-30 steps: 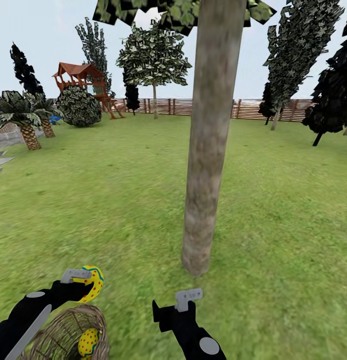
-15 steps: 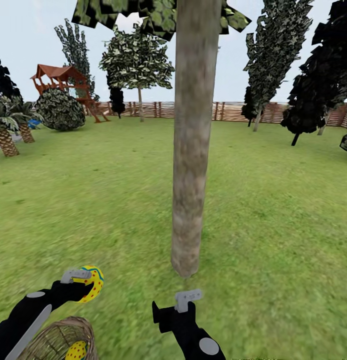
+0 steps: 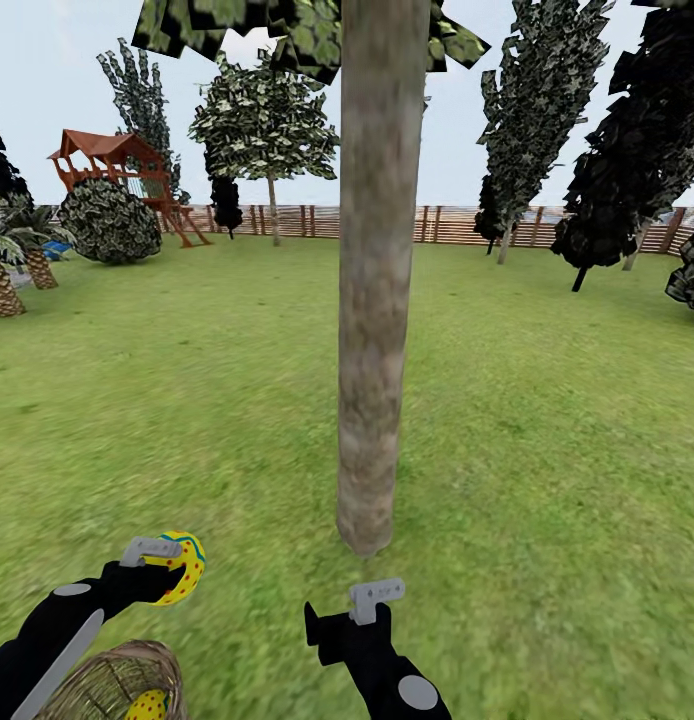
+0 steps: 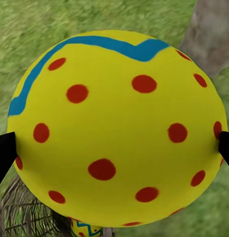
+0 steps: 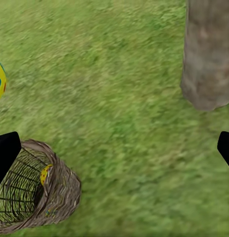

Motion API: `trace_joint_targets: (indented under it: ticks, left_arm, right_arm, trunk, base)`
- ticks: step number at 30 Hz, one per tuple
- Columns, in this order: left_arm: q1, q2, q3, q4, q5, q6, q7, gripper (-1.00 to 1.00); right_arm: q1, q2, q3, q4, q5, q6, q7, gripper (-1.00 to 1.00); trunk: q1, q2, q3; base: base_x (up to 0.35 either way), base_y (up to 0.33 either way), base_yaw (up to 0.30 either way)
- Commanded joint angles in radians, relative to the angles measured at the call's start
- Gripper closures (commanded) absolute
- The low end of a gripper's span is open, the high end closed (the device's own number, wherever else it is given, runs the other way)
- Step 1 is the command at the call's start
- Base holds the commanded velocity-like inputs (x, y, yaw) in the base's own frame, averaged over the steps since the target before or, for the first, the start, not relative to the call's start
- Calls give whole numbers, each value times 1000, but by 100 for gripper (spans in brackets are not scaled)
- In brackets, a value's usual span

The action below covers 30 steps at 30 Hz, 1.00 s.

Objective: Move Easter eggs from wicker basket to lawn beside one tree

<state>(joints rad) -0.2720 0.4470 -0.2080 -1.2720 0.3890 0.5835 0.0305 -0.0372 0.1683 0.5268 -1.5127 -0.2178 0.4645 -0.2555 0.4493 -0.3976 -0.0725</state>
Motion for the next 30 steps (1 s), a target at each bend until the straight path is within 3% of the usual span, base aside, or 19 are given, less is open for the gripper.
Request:
trace_joint_targets:
  ticks: [1,8,20,30]
  left_arm:
    - [-1,1,-2,-1,5,4,3,100]
    - [-1,0,-5,-1,5,4,6,100]
    - [-2,-3,-6,-1,5,5,8,100]
    - [-2,-4,-7,1,5,4,8,100]
  right_arm:
    - [-1,0,1,-1,-11,3,-10,-100]
    - [-1,0,2,-1,-12,3,-8,-100]
    - [-1,0,1,-1,-13,3,-9,-100]
    - [-1,0,1,-1,-13,3,-9,-100]
  trunk:
    - [1,-2,-2]
    - [1,-2,-1]
    - [1,-2,14]
    - [1,-2,27]
  base:
    - [0,0,0]
    - [0,0,-37]
    - [0,-5,-207]
    - [0,-247,-217]
